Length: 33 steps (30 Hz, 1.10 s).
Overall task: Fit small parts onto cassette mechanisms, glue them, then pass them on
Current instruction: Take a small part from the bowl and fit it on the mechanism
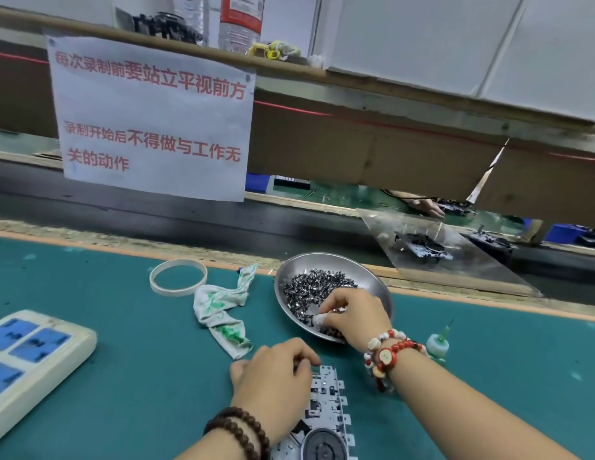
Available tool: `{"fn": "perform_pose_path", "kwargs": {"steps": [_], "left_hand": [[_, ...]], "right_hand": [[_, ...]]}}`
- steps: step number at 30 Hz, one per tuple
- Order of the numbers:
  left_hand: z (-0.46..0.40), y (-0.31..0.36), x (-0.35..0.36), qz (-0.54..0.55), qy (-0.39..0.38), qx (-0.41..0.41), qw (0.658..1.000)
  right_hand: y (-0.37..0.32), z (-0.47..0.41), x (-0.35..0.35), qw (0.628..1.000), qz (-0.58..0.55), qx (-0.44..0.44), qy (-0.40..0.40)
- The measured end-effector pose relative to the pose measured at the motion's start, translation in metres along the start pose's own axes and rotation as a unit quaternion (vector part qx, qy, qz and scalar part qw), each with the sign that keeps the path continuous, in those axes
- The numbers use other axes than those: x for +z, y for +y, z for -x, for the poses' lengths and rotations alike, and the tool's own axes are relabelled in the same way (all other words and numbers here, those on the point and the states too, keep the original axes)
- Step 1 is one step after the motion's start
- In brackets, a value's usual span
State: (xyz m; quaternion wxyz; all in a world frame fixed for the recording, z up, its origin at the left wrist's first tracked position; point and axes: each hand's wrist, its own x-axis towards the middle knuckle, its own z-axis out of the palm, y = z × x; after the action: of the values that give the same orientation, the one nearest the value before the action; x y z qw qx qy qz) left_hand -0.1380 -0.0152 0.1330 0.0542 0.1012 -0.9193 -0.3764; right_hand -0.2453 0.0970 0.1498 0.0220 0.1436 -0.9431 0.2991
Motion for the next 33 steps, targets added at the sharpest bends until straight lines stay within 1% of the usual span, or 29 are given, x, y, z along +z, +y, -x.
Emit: {"fn": "perform_pose_path", "kwargs": {"steps": [4,7,9,14,19,22,24,27,30,33], "left_hand": [[-0.002,-0.001,0.003,-0.006,-0.003,-0.017,1.000],[-0.003,0.001,0.002,-0.008,-0.012,-0.022,1.000],[-0.003,0.001,0.001,-0.011,-0.009,-0.012,1.000],[0.000,-0.002,0.000,0.012,-0.013,0.032,0.999],[0.002,-0.001,-0.001,-0.002,-0.026,0.034,0.999],[0.000,0.002,-0.003,-0.006,-0.031,0.042,0.999],[0.000,0.001,-0.004,-0.002,-0.024,0.058,0.998],[0.002,-0.003,-0.003,0.025,-0.032,0.094,0.995],[0.005,-0.006,-0.004,0.060,-0.042,0.105,0.992],[0.007,-0.007,-0.003,0.085,-0.024,0.102,0.991]], "right_hand": [[-0.003,0.004,0.003,0.998,-0.062,0.008,0.013],[-0.010,0.011,-0.002,0.994,-0.096,-0.017,0.055],[-0.014,0.022,-0.006,0.990,-0.125,-0.028,0.066],[-0.008,0.065,-0.008,0.967,-0.256,0.004,0.008],[0.003,0.087,-0.006,0.940,-0.342,0.021,-0.012],[0.006,0.091,-0.005,0.933,-0.359,0.030,-0.031],[0.007,0.093,-0.005,0.932,-0.360,0.029,-0.030],[0.008,0.096,-0.003,0.944,-0.328,0.017,-0.012],[0.010,0.099,0.000,0.954,-0.300,0.017,-0.013],[0.012,0.100,0.001,0.943,-0.330,0.031,-0.005]]}}
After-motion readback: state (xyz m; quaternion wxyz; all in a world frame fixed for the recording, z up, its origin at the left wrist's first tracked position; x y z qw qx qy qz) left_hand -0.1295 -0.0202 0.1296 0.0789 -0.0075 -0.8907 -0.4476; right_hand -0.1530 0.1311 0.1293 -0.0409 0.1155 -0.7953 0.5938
